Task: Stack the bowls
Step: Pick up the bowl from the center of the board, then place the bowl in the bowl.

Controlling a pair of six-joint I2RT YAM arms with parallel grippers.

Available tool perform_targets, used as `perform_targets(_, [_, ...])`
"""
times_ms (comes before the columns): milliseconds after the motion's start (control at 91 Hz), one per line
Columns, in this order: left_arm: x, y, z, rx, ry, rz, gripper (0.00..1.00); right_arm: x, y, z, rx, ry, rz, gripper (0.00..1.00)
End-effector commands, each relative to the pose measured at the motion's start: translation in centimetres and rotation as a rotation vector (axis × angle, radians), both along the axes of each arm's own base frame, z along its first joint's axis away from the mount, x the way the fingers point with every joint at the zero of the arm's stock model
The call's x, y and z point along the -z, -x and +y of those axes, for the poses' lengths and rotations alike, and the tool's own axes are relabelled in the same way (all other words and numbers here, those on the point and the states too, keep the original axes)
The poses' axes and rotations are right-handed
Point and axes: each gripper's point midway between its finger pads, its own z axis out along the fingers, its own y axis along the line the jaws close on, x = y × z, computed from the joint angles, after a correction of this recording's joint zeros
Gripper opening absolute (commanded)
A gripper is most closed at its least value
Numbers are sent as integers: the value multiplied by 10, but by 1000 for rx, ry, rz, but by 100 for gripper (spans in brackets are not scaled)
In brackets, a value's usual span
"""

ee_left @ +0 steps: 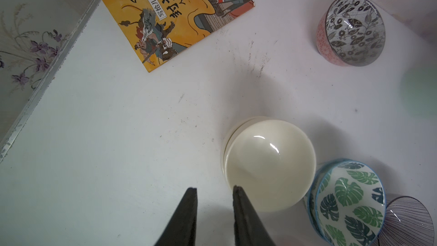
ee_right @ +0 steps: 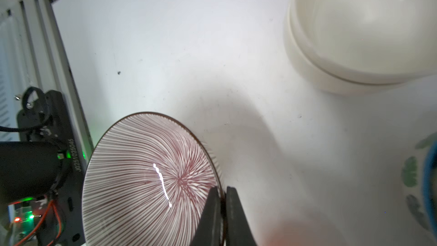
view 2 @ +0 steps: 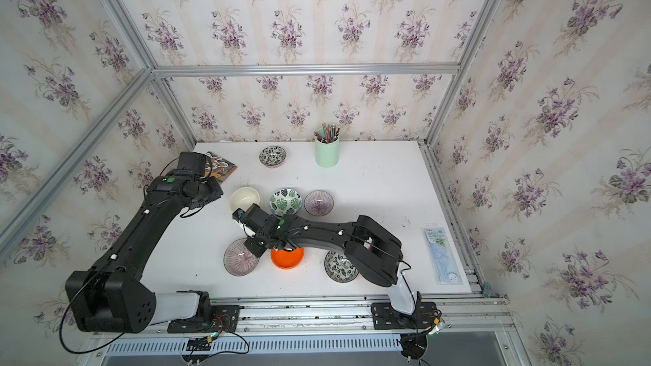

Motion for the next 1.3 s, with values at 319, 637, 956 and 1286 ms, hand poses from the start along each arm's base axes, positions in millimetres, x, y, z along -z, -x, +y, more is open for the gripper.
perform_targets(319, [-9,-4,1,-14,3,-33,31,-113,-101,-126,305,-259,-40,0])
perform_targets(637, [-7,-11,-9,16,48,-31,30,-71,-192,-246,610,-185,-11,0])
perform_targets(956, [-11,-11,-8,17,36,-33,30,-33,-205,-263,646,-94,64,0])
perform_targets(1286, [-10,-12,-8,17,37,-32,30,-6,-200,-265,649,-37,111,0])
